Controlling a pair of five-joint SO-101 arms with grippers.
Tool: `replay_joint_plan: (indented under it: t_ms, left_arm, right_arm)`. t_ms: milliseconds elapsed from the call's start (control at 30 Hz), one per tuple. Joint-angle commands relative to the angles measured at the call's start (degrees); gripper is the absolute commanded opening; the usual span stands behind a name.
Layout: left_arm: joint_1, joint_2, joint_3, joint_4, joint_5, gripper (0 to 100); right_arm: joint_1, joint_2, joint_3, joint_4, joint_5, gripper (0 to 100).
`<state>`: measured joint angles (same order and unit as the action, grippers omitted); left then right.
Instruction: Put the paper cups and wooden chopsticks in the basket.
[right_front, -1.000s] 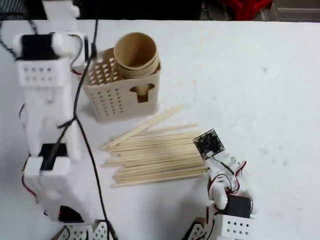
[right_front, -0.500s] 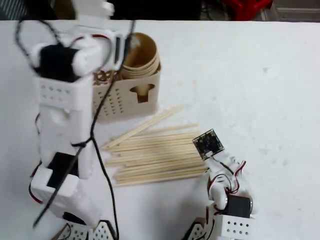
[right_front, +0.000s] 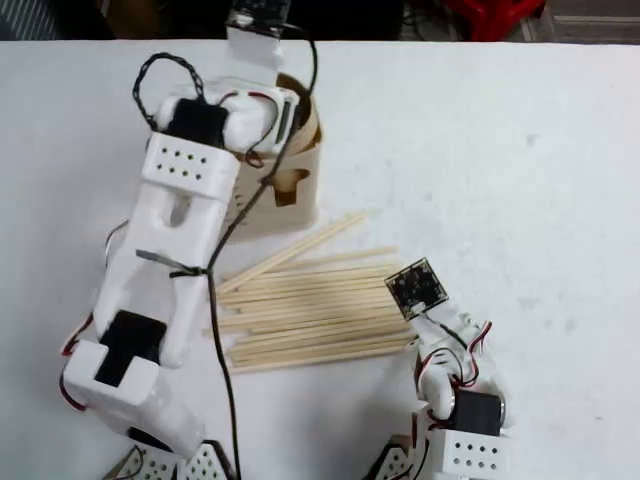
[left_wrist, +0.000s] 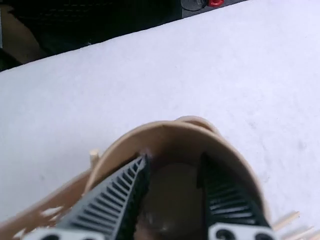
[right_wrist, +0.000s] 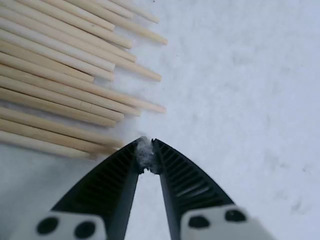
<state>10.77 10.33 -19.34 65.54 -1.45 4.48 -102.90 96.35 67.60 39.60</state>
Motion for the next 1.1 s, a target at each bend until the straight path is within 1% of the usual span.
replay_joint_plan:
  t_ms: [0, 100, 333, 467, 567, 633, 733, 800, 867, 933, 1000, 1033, 1067]
  left_arm:
    - [4.0, -1.3, 1.7, -0.6, -4.4, 17]
    - [3.6, -2.4, -0.4, -0.1, -5.4, 17]
    - [-1.0, -8.3, -17.4, 9.7, -5.3, 17]
    - [-3.0, -13.8, -28.7, 17.0, -5.6, 17]
    - [-6.2, -18.8, -34.5, 23.7, -5.7, 17]
    - [-9.5, -21.8, -36.1, 28.4, -6.0, 17]
    - [-15.3, -26.2, -35.9, 36.7, -10.6, 17]
    - [-21.2, -29.5, -31.4, 37.0, -14.0, 17]
    - [-28.6, -33.4, -24.2, 36.4, -15.4, 17]
    - [-31.2, -37.5, -14.6, 36.5, -16.4, 17]
    - [-33.6, -42.2, -1.7, 36.4, -19.8, 17]
    - [-34.2, -44.8, 6.5, 35.2, -22.3, 17]
    - [-34.3, -47.4, 15.3, 32.1, -24.5, 17]
  right_arm:
    - [-0.4, -0.2, 0.4, 0.2, 0.6, 1.7]
    - [-0.4, -0.2, 0.4, 0.2, 0.6, 1.7]
    - [-0.2, -0.2, 0.4, 0.2, 0.5, 1.7]
    - [-0.1, -0.2, 0.4, 0.2, 0.5, 1.7]
    - [-0.2, -0.2, 0.4, 0.0, 0.5, 1.7]
    - [-0.5, -0.3, 0.4, -0.1, 0.5, 1.8]
    - [-0.6, -0.4, 0.4, -0.2, 0.5, 1.8]
    - [-0.6, -0.4, 0.4, -2.0, 0.5, 1.8]
    - [-0.8, -0.3, 0.4, -5.1, 0.5, 1.8]
    - [-0.9, -0.3, 0.0, -6.9, 0.5, 1.8]
    - [-0.9, -0.1, -1.1, -7.5, 0.6, 1.8]
    - [-0.9, -0.1, -1.8, -7.7, 0.6, 1.8]
    - [-0.9, -0.1, -2.4, -7.9, 0.6, 1.8]
